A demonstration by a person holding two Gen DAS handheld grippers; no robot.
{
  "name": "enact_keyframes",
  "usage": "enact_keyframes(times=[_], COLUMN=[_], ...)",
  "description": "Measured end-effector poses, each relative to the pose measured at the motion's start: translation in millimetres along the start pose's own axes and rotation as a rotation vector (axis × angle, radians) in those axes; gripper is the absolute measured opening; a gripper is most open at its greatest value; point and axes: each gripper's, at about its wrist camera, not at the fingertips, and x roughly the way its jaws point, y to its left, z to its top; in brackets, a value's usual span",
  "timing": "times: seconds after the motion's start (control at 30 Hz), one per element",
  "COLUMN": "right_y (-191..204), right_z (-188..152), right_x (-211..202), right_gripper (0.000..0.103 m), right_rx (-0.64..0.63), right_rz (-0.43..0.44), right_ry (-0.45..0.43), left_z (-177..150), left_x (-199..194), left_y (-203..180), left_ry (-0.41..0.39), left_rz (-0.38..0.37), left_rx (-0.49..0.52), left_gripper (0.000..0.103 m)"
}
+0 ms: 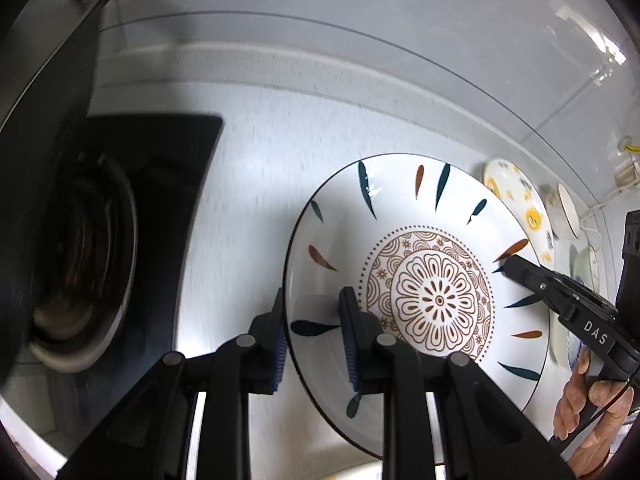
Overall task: Organize plates and bowls
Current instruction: 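Carry the mandala plate with both tools and lower it onto the bear plate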
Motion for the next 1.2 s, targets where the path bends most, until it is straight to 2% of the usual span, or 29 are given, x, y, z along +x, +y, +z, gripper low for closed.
enact_keyframes(times=[0.33,0.37,0.63,0.8,0.97,1.2], right_y=[18,22,44,48,51,42], right_z=[-72,-76,-130,-160,-175,-182], right_x=[-39,-41,-60,-57,-48,-34], right_gripper=[0.01,0.01,0.01,0.01,0.01,0.009], right_rx=[-0.014,-0.022,-0.093,-0.119,-0.147,-0.133], right_rz=[0.041,0.043,0.103,0.129,0.123,0.11], right_ry=[0.004,0.006,0.057,0.107,0.146,0.175], left_z=[-88,-101,-189,-225,-240,-244], left_x=[-36,-42,-71,-76,-66,-54], left_y=[-3,-3,4,15,22,24], left_ry=[-0.002,-0.09,-0.069,-0.048,-0.022,-0.009], left_rz=[-0.007,-0.003,-0.004,0.01,0.014,0.021], left_rx=[-0.013,0.004,-0.003,0.002,-0.008,-0.005], left_gripper=[0.023,0.023,0.023,0.022,0.022,0.019])
